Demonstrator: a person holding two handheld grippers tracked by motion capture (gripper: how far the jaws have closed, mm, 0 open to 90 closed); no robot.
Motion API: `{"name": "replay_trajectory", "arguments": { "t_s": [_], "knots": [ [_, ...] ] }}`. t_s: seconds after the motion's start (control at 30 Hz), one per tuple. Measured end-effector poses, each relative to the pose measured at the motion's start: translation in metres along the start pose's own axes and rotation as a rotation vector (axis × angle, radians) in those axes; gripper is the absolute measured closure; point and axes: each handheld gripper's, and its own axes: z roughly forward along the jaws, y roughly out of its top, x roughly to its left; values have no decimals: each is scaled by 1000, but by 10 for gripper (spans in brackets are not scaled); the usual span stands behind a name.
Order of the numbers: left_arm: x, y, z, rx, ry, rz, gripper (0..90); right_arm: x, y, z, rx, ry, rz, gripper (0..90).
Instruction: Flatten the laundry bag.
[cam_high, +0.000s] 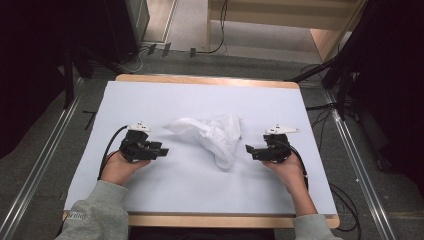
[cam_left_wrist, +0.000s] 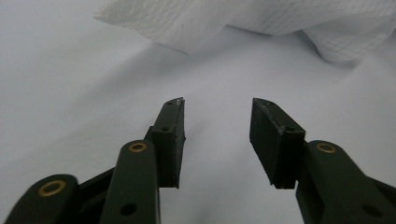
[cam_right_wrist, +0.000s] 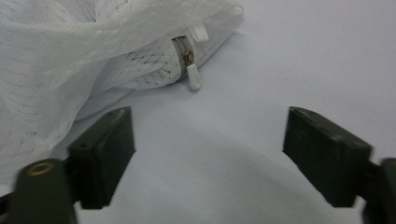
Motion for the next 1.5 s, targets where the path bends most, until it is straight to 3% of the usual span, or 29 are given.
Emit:
{"name": "replay_trajectory", "arguments": {
  "t_s": [0.07,0.13,0.2,0.33,0.53,0.7,0.97,1.07,1.27,1.5],
  "knots": [
    [3,1,-1,-16,-6,-18,483,2,1,-1,-7,8,5,299],
    [7,1,-1,-19,-13,-45,464,3,2,-4,-7,35,9,419],
    [10,1,1,-4,-14,-54,453,5,4,-6,-8,56,17,430],
    [10,2,2,-2,-14,-42,435,6,6,-7,8,51,17,469],
    [9,1,2,0,-22,-44,412,4,5,-4,35,65,41,470],
    [6,1,1,-9,-36,-36,404,0,3,-1,51,73,47,414],
    [7,0,3,-2,-35,-38,391,-3,2,0,41,58,57,351],
    [7,0,4,0,-33,-37,389,-3,2,1,48,74,50,361],
    [7,0,3,-2,-32,-37,387,-1,4,-2,23,60,30,368],
    [7,0,4,-1,-32,-36,386,-3,5,-2,40,73,64,394]
  ]
}}
